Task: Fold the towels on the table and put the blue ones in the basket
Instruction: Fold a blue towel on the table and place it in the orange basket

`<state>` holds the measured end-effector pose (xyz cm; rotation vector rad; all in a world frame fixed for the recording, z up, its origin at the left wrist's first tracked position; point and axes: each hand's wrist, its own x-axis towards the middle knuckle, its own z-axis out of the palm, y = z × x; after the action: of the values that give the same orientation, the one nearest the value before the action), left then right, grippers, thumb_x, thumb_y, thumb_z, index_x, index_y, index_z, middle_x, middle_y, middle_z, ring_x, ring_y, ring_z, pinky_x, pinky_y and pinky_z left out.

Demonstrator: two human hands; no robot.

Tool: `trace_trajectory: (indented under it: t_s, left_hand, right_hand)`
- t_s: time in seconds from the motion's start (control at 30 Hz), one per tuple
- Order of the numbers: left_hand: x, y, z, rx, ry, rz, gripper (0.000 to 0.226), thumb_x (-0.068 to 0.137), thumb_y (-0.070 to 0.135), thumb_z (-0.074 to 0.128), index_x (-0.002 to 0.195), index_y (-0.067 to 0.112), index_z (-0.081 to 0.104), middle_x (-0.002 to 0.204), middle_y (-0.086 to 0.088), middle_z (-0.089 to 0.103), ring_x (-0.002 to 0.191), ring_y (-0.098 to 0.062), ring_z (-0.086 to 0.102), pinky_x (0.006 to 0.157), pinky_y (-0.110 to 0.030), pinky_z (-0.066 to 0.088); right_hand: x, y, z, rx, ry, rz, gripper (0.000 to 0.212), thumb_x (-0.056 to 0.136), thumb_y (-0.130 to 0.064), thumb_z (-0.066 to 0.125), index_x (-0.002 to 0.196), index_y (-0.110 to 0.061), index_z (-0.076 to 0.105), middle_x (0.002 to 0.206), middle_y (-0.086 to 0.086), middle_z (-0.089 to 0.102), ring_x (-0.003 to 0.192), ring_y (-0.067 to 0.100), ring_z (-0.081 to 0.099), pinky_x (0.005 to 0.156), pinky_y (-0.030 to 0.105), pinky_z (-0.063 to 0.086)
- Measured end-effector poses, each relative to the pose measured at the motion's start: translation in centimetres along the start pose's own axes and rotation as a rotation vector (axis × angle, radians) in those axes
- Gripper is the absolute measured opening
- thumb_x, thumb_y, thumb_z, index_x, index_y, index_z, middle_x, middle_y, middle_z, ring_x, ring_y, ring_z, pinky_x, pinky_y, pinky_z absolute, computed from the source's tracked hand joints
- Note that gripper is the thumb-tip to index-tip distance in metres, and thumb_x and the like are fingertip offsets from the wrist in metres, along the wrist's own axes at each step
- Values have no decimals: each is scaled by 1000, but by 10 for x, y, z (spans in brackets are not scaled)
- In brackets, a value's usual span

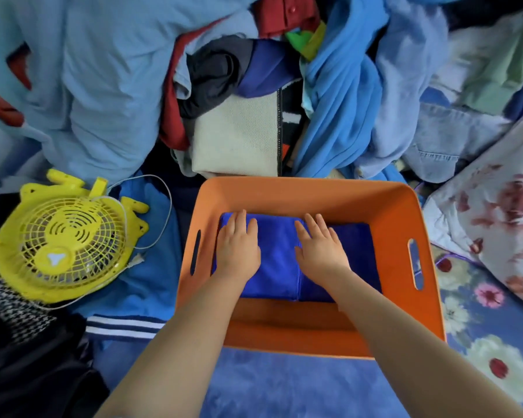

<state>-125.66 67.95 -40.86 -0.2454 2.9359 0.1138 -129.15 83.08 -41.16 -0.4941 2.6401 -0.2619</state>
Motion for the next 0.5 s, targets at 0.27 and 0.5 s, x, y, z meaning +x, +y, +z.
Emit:
trace_trajectory:
  t_s: [0.27,0.5]
  left_hand:
    - [-66,25,-138,69,170,78,39,90,10,42,128,9,43,143,-11,33,131,-25,31,102,-33,32]
    - [-165,47,-235,98,390,95,42,89,10,44,130,10,40,137,-8,39,126,-25,35,98,-35,34]
  right_hand:
    - [-91,-32,-116,52,243,-111,51,97,-26,33,145,-18,18,155,4,14,144,22,4,117,39,7]
    - [-209,-62,-190,31,470,-173,49,96,-25,38,143,-15,27,151,4,28,142,23,17,114,38,15]
